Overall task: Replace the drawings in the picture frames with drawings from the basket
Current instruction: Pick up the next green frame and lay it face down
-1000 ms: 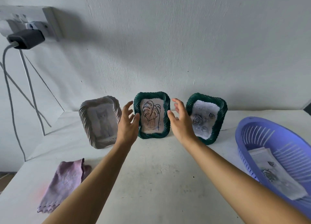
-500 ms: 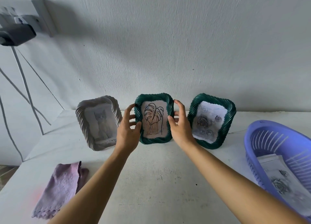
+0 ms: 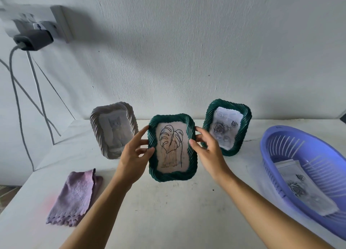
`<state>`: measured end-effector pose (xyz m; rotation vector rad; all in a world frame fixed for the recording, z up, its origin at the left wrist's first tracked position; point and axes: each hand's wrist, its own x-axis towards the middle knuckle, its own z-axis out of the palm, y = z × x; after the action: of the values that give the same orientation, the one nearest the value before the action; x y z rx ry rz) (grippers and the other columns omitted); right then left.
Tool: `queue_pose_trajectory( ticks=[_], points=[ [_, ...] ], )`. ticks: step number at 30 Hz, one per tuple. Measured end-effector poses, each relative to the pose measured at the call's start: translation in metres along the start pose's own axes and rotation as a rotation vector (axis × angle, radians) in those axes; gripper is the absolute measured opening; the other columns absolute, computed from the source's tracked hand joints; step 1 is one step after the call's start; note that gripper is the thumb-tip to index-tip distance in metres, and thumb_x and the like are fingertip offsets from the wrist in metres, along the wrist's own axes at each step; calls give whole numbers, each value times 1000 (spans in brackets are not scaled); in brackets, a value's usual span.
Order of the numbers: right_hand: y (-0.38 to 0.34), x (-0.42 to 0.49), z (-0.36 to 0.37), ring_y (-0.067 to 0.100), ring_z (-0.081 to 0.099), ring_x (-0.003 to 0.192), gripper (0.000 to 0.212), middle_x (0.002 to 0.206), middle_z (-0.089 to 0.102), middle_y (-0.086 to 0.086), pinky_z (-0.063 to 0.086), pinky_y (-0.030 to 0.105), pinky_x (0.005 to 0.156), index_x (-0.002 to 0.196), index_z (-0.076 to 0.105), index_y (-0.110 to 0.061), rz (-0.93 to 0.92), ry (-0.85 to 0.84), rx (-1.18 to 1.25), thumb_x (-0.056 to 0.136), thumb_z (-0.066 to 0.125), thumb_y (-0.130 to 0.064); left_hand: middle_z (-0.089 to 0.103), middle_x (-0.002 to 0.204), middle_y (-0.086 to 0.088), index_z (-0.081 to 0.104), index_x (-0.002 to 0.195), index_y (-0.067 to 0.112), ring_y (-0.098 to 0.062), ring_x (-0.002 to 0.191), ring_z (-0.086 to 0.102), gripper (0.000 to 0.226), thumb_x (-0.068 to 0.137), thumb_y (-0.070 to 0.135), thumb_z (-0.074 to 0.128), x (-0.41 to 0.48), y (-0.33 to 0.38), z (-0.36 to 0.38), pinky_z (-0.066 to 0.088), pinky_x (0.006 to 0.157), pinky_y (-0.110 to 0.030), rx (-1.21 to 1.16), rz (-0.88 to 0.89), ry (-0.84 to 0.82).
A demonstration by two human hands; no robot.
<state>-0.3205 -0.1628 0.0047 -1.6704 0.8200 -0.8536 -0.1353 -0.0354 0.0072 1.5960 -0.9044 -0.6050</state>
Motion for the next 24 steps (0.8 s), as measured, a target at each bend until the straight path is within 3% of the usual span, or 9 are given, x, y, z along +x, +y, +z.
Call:
queue_pose_trajectory(
  ticks=[3,7,10,12,14,16,19,24],
  points=[
    [-3,-24,-4,-1,62,104,36,113,68,-7,49,13,82,132,56,-22,28,-32,70,97,62,-18,67,105,-7,52,141,37,-17,83,70,62,93,-2,64,-24,-1,-5,62,78,-34,-81,-78,-7],
    [-6,-51,-8,-2,61,90,38,102,66,-10,46,10,82,136,53,-28,88,-91,156,98,59,-23,67,111,-15,53,141,35,-33,95,71,62,92,0,66,-52,-4,-8,62,83,-41,-165,-151,-66],
    [-5,-67,-12,-3,61,90,34,98,66,-11,45,12,83,133,52,-37,120,-122,161,100,56,-29,65,114,-14,55,139,37,-31,96,72,61,91,2,68,-69,-2,-7,62,81,-38,-170,-173,-80],
    [-4,-77,-14,12,62,101,33,105,68,2,48,24,92,131,50,-46,137,-131,145,100,54,-36,63,112,-16,57,136,39,-28,91,72,60,90,3,70,-76,-1,-6,62,81,-38,-179,-171,-83],
    [-6,-84,-16,36,51,113,30,122,55,26,40,41,102,127,48,-52,154,-131,124,100,51,-40,60,110,-19,59,135,39,-26,85,70,60,89,3,71,-79,0,-4,62,80,-38,-194,-170,-88],
    [-11,-90,-18,38,42,117,27,132,43,32,32,37,106,121,48,-56,171,-106,119,101,50,-38,60,107,-18,58,137,35,-23,82,69,60,89,2,71,-82,2,-1,61,77,-35,-198,-176,-101],
    [-15,-95,-21,32,43,118,26,134,43,29,30,34,109,116,49,-59,186,-92,129,101,50,-39,62,103,-12,58,137,31,-23,80,68,59,89,1,70,-85,5,3,61,76,-34,-206,-175,-125],
    [7,-95,-22,15,62,111,26,112,71,1,42,36,106,120,52,-54,258,-87,121,100,54,-37,64,100,-8,59,136,34,-24,83,68,61,86,2,75,-83,-14,5,62,78,-41,-105,-172,-118]
  ],
)
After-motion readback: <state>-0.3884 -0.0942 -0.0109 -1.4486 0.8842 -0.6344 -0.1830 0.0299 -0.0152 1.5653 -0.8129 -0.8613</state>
